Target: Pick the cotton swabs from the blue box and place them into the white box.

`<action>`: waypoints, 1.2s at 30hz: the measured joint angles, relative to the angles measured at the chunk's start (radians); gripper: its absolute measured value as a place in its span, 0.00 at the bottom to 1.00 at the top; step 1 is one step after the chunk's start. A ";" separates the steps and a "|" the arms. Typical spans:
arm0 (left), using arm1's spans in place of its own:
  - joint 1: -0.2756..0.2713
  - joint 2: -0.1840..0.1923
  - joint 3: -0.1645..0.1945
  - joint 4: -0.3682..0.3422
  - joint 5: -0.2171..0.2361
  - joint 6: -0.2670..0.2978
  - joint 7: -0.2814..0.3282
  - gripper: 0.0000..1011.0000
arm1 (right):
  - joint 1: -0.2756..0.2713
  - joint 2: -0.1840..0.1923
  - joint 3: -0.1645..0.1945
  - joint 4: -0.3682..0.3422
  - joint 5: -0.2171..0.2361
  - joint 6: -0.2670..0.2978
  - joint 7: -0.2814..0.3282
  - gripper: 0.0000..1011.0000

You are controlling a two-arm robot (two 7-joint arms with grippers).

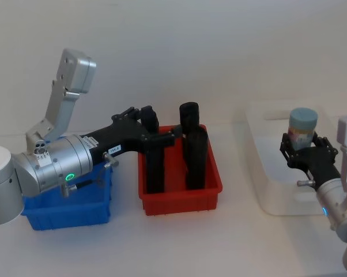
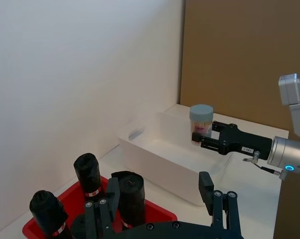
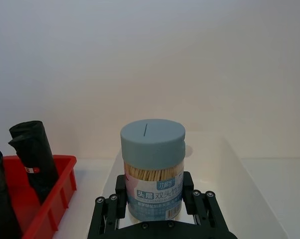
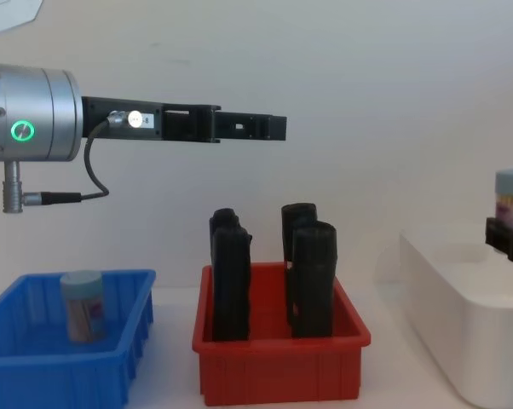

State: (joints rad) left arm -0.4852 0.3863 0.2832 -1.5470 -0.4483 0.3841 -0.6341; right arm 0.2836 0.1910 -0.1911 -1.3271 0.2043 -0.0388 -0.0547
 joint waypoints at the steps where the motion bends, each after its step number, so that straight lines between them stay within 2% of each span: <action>1: 0.000 0.000 0.000 0.000 0.000 0.000 0.000 0.99 | 0.000 0.000 0.000 0.000 0.000 0.000 0.000 0.63; 4: 0.000 0.000 0.000 0.000 0.000 0.000 0.000 0.99 | 0.026 -0.008 0.002 0.046 0.007 -0.001 0.014 0.63; 14: 0.000 0.000 0.000 0.000 0.000 0.000 0.000 0.99 | 0.068 -0.021 0.005 0.119 0.019 -0.007 0.041 0.64; 17: 0.000 0.000 0.000 0.000 0.000 0.000 0.000 0.99 | 0.076 -0.023 0.006 0.134 0.022 -0.011 0.047 0.72; 18: 0.000 0.000 0.000 0.000 0.000 0.000 0.000 0.99 | 0.076 -0.023 0.006 0.134 0.022 -0.011 0.047 0.72; 20: 0.000 0.000 0.000 0.000 0.000 0.000 0.000 0.99 | 0.082 -0.026 0.007 0.145 0.023 -0.014 0.052 0.83; 23: 0.000 0.000 0.000 0.000 0.000 0.000 0.000 0.99 | 0.085 -0.027 0.007 0.152 0.023 -0.018 0.054 0.88; 25: 0.000 0.000 0.000 0.000 0.000 0.000 0.000 0.99 | 0.088 -0.028 0.008 0.158 0.023 -0.021 0.056 0.96; 27: 0.000 0.000 0.000 0.000 0.000 0.000 0.000 0.99 | 0.090 -0.029 0.008 0.162 0.023 -0.027 0.056 0.99; 36: 0.000 0.000 0.000 0.000 0.000 0.000 0.000 0.99 | 0.088 -0.031 0.011 0.163 0.023 -0.067 0.053 0.99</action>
State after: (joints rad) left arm -0.4851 0.3863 0.2832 -1.5470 -0.4483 0.3841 -0.6342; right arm 0.3714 0.1598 -0.1798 -1.1640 0.2274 -0.1062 -0.0015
